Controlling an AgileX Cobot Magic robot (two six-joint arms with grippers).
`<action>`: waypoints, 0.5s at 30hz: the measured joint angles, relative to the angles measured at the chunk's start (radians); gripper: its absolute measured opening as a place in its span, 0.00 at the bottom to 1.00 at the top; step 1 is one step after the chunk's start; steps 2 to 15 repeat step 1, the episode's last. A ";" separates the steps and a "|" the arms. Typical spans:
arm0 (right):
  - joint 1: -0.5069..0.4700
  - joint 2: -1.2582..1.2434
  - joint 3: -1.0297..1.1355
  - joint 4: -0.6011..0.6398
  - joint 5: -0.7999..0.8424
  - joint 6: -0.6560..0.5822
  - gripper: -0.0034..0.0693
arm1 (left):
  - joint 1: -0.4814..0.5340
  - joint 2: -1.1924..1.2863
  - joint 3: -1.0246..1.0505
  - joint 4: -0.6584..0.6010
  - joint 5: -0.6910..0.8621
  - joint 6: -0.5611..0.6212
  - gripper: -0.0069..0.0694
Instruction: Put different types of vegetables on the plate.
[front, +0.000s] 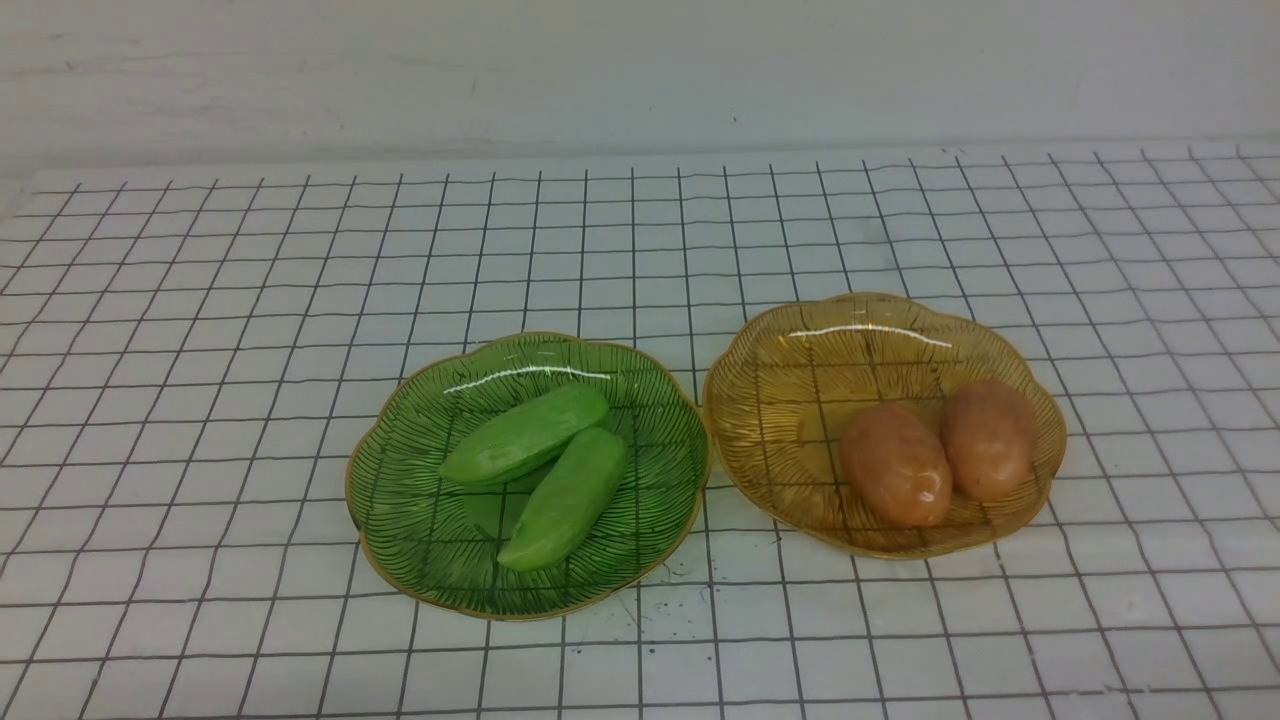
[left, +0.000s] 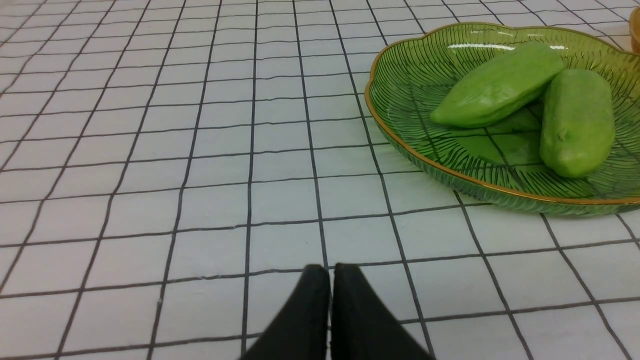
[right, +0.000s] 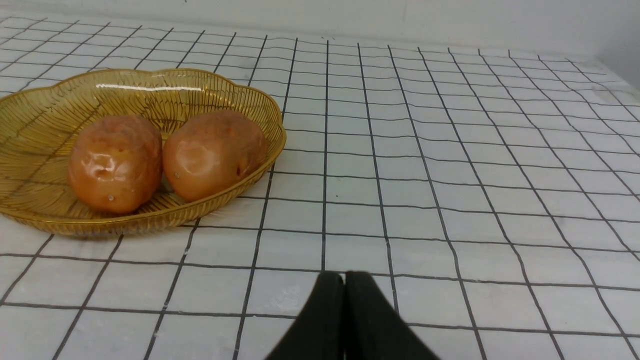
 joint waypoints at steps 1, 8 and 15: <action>0.000 0.000 0.000 0.000 0.000 0.000 0.03 | 0.000 0.000 0.000 0.000 0.000 0.000 0.08; 0.000 0.000 0.000 0.000 0.000 0.000 0.03 | 0.000 0.000 0.000 0.000 0.000 0.000 0.08; 0.000 0.000 0.000 0.000 0.000 0.000 0.03 | 0.000 0.000 0.000 0.000 0.000 0.000 0.08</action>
